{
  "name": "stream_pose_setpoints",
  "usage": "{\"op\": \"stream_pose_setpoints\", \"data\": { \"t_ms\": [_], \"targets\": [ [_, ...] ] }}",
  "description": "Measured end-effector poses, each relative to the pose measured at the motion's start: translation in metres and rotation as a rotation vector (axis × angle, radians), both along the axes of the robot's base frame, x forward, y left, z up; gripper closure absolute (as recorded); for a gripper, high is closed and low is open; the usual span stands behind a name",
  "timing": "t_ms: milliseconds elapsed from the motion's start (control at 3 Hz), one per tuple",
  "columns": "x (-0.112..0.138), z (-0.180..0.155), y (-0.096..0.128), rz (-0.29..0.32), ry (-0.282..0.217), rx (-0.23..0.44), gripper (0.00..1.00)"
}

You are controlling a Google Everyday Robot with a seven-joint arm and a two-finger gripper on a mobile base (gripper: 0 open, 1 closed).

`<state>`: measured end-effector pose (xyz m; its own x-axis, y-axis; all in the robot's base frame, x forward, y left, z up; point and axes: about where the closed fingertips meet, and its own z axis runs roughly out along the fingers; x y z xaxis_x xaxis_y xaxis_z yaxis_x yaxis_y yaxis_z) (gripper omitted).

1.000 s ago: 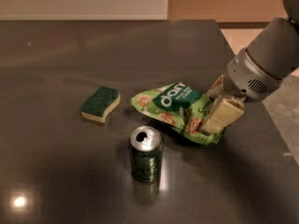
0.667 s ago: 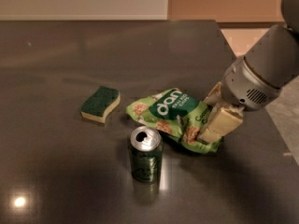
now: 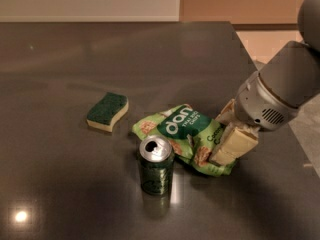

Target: Move green rice chip bag near green can

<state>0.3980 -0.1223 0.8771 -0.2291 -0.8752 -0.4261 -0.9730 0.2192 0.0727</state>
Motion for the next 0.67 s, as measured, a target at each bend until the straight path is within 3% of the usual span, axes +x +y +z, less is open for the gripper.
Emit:
{"op": "stream_pose_setpoints", "data": {
  "t_ms": [667],
  "targets": [
    [-0.0051, -0.0045, 0.0036, -0.009, 0.009, 0.021, 0.36]
  ]
}}
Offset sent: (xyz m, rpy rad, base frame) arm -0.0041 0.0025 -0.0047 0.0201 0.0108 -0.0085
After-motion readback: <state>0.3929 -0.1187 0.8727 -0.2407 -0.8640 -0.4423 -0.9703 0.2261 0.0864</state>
